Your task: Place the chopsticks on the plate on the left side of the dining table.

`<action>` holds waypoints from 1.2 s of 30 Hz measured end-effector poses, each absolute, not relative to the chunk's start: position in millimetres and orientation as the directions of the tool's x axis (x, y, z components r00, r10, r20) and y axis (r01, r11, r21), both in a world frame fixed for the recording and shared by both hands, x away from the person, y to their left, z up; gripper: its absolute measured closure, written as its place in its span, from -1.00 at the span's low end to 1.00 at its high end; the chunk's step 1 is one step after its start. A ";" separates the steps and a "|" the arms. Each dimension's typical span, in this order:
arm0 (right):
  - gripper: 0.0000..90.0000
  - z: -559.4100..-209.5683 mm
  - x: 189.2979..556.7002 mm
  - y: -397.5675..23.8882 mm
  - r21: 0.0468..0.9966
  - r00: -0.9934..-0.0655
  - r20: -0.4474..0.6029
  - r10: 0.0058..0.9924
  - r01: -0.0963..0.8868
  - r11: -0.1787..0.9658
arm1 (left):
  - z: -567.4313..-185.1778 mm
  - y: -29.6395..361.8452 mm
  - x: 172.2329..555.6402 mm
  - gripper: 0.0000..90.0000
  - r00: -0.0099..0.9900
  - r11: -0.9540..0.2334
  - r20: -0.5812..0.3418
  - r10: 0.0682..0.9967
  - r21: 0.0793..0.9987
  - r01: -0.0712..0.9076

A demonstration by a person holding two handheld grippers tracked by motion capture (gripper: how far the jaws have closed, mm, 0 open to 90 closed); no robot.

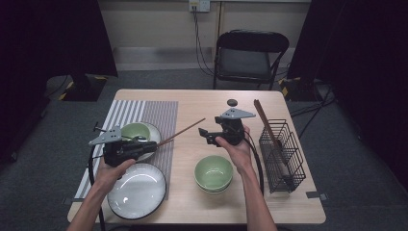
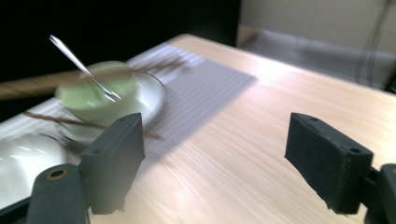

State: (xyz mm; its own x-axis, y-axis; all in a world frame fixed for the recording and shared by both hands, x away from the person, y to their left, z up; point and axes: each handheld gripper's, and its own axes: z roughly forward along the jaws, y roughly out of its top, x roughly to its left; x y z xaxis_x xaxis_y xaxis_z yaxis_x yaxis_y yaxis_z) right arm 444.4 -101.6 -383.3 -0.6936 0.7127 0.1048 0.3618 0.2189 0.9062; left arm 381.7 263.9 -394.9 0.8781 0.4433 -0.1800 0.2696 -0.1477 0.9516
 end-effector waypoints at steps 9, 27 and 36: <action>-0.60 -417.6 462.3 -118.7 0.851 -0.625 0.111 0.773 0.461 0.251 | -403.5 279.0 373.6 0.88 0.873 -0.185 -0.168 0.459 0.942 0.279; -0.58 -460.0 481.2 -131.3 0.780 -0.562 0.085 0.823 0.551 0.296 | -433.2 323.6 376.1 0.88 0.831 -0.294 -0.148 0.537 0.890 0.349; -0.59 -479.8 485.9 -132.4 0.736 -0.551 0.073 0.831 0.592 0.328 | -447.7 335.0 376.4 0.88 0.807 -0.290 -0.170 0.566 0.875 0.388</action>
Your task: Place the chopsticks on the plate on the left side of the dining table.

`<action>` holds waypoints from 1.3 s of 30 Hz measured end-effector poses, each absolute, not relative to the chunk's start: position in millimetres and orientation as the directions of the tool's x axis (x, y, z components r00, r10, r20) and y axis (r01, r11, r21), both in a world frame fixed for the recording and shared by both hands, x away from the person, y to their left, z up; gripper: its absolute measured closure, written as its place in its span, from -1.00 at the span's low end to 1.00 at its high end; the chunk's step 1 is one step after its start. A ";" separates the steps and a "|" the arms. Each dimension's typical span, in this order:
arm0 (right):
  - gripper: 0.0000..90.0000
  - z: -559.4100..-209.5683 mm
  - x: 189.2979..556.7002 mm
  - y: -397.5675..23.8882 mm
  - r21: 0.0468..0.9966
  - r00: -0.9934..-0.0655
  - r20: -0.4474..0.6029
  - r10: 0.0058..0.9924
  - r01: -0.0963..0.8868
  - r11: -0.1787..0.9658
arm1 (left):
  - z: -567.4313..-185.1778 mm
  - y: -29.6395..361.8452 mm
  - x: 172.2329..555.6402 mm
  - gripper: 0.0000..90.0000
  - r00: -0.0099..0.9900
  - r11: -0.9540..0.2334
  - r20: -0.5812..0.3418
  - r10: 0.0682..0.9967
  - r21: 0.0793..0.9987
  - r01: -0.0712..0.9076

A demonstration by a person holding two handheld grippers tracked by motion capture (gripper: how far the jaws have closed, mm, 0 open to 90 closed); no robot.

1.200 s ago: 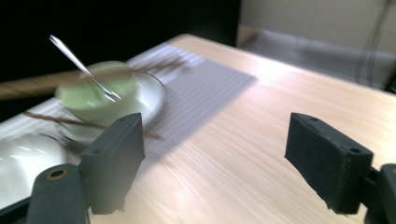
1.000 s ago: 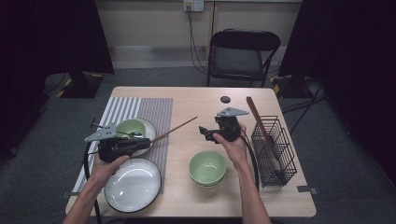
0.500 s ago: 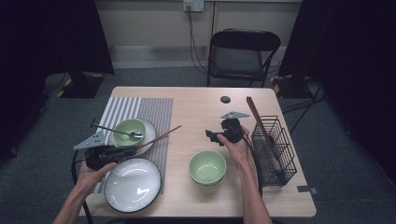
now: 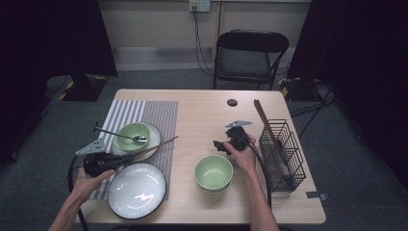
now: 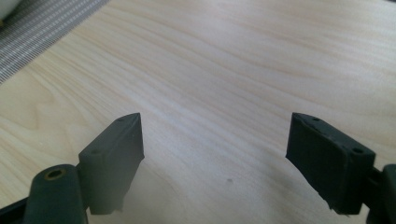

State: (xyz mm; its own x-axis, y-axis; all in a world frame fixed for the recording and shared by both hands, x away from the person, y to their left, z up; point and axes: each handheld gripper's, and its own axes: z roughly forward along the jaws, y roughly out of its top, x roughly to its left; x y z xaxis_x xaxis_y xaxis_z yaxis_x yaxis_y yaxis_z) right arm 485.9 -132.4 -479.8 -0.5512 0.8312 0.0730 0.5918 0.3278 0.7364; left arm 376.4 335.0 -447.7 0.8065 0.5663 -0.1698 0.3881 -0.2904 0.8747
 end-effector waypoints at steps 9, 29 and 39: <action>-0.59 -491.8 483.2 -132.9 0.722 -0.536 0.050 0.842 0.603 0.341 | -461.3 340.6 378.8 0.88 0.792 -0.306 -0.178 0.584 0.855 0.418; -0.64 -501.0 476.4 -131.5 0.736 -0.518 -0.011 0.855 0.575 0.358 | -471.1 336.4 388.3 0.88 0.779 -0.335 -0.176 0.602 0.830 0.446; -0.64 -500.9 476.3 -131.4 0.736 -0.518 -0.011 0.855 0.575 0.358 | -472.5 337.9 389.5 0.88 0.771 -0.337 -0.169 0.614 0.827 0.450</action>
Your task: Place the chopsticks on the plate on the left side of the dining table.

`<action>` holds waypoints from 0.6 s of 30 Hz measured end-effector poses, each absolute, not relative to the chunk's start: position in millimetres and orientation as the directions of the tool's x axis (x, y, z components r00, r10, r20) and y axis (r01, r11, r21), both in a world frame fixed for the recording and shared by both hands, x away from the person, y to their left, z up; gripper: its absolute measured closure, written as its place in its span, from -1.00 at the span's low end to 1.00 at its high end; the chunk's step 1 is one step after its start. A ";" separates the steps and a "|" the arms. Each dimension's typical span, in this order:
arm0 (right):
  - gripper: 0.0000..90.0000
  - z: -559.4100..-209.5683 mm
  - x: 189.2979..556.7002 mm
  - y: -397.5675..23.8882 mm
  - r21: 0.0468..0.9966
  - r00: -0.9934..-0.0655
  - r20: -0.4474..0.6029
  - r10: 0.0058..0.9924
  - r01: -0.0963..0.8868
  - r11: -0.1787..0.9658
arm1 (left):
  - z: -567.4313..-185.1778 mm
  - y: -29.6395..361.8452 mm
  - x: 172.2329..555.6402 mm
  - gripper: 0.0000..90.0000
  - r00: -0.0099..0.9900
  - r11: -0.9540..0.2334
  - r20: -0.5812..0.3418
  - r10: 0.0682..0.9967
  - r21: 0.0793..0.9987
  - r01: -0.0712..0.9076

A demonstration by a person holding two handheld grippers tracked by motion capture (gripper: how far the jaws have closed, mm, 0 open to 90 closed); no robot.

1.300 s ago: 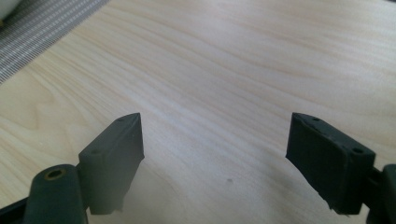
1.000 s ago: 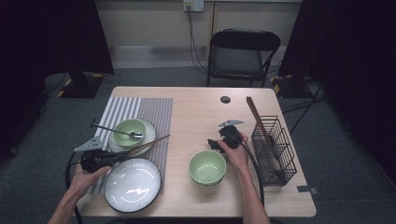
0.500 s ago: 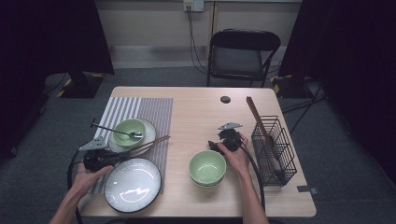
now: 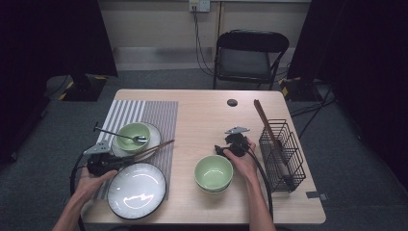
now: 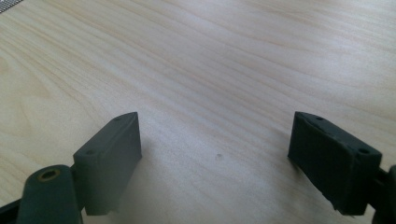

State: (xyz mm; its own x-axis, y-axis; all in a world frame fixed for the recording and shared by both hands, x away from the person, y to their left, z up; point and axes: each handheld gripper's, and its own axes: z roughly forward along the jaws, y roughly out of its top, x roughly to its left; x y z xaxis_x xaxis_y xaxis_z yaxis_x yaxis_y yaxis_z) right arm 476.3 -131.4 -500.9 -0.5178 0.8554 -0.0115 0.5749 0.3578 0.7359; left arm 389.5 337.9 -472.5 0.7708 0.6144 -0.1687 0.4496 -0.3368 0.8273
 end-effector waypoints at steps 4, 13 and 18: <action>-0.64 -500.9 476.4 -131.4 0.736 -0.517 -0.011 0.856 0.575 0.358 | -473.4 337.7 389.9 0.88 0.767 -0.333 -0.175 0.617 0.826 0.456; -0.64 -500.9 476.2 -131.3 0.736 -0.515 -0.011 0.857 0.577 0.355 | -473.8 339.5 390.0 0.87 0.763 -0.344 -0.158 0.627 0.822 0.453; -0.64 -501.0 476.2 -131.2 0.736 -0.515 -0.011 0.857 0.576 0.355 | -474.3 339.5 390.6 0.86 0.760 -0.346 -0.151 0.633 0.823 0.451</action>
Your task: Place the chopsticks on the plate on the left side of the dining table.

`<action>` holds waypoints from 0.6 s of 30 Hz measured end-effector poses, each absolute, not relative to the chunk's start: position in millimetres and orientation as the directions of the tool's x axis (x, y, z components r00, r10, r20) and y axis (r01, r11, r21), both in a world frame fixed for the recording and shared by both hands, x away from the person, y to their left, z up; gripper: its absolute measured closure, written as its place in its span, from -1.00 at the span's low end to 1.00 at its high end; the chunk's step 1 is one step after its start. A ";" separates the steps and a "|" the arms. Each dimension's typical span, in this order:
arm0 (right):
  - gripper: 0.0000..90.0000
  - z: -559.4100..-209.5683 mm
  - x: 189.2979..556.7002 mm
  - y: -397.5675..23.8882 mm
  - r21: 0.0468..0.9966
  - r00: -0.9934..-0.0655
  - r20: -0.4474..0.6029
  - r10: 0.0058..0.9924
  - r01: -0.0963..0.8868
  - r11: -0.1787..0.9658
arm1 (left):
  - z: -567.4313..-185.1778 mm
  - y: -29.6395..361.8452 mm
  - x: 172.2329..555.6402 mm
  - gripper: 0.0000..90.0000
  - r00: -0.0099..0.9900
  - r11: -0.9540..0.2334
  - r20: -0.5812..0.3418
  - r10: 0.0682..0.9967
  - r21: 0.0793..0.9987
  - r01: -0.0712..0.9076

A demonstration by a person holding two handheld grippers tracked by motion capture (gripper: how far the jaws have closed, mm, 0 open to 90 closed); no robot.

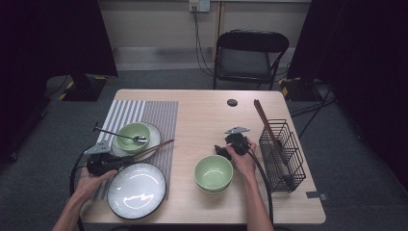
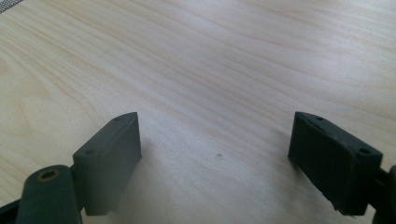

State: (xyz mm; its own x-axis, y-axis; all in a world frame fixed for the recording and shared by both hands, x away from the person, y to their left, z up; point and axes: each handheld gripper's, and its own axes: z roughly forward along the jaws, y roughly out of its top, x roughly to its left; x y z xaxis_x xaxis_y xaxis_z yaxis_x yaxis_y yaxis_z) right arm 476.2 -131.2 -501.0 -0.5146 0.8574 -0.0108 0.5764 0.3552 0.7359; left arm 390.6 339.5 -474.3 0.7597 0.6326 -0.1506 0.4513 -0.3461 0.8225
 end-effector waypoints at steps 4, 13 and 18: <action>-0.64 -501.0 476.2 -131.2 0.736 -0.515 -0.011 0.857 0.576 0.355 | -474.9 339.7 391.1 0.84 0.756 -0.352 -0.142 0.639 0.820 0.451; -0.64 -501.0 476.2 -131.2 0.736 -0.515 -0.011 0.857 0.576 0.355 | -475.3 339.5 391.1 0.80 0.752 -0.360 -0.132 0.646 0.816 0.452; -0.64 -501.0 476.2 -131.3 0.736 -0.515 -0.011 0.857 0.576 0.355 | -475.8 339.1 391.2 0.81 0.751 -0.366 -0.125 0.648 0.814 0.451</action>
State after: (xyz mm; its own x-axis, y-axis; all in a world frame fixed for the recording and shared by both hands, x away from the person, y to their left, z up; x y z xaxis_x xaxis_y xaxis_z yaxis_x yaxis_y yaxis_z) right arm 476.2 -131.3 -501.0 -0.5150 0.8571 -0.0106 0.5762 0.3553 0.7361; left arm 391.2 339.1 -475.8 0.7515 0.6477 -0.1254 0.4512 -0.3659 0.8139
